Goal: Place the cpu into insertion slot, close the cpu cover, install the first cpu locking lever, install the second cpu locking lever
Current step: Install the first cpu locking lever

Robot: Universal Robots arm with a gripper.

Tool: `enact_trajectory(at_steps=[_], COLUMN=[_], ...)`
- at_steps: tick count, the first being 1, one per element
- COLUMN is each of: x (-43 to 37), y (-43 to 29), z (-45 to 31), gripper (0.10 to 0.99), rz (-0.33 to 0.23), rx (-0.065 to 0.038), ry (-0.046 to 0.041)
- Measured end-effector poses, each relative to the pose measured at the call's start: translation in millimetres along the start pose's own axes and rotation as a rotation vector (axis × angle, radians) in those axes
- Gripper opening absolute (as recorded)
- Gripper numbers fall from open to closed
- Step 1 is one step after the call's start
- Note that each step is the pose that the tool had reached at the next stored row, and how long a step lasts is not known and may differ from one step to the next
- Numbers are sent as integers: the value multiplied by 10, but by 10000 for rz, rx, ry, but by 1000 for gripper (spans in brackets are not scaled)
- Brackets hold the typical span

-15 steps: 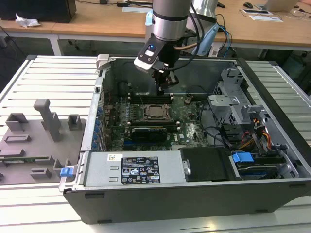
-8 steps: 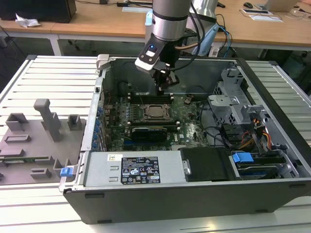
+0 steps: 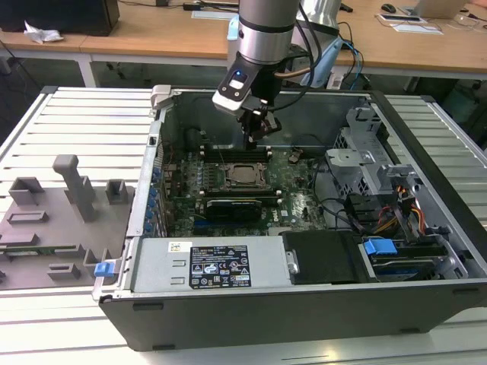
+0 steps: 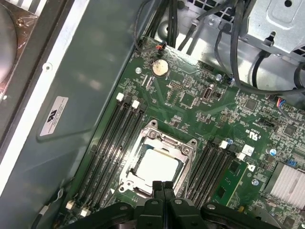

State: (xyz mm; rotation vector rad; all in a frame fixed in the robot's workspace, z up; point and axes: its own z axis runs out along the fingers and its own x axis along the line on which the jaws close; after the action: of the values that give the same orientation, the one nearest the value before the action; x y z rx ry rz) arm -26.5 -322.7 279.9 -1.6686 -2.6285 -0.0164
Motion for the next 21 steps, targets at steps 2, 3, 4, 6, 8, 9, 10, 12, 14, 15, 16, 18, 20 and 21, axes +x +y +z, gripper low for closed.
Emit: enact_trajectory(at_steps=[2, 3, 4, 6, 8, 9, 10, 12, 14, 15, 16, 18, 20, 21], x=[0, 0, 0, 0, 0, 0, 0, -1, 0, -1, 0, 0, 0, 0], y=[0, 0, 0, 0, 0, 0, 0, 0, 0, 0, 0, 0, 0, 0], z=[0, 0, 0, 0, 0, 0, 0, -1, 0, 0, 0, 0, 0, 0], gripper=[106, 106, 106, 106, 106, 106, 106, 106, 106, 106, 106, 106, 106, 106], rz=[-46, -70, -98, -165, -252, -299, -347, -445, -549, -599, -661, -736, -819, -881], rx=[1, 1, 2, 2, 3, 5, 7, 10, 12, 14, 16, 18, 20, 23], ry=[0, 0, 1, 4, 6, 6, 5, 5, 5, 4, 4, 4, 3, 3])
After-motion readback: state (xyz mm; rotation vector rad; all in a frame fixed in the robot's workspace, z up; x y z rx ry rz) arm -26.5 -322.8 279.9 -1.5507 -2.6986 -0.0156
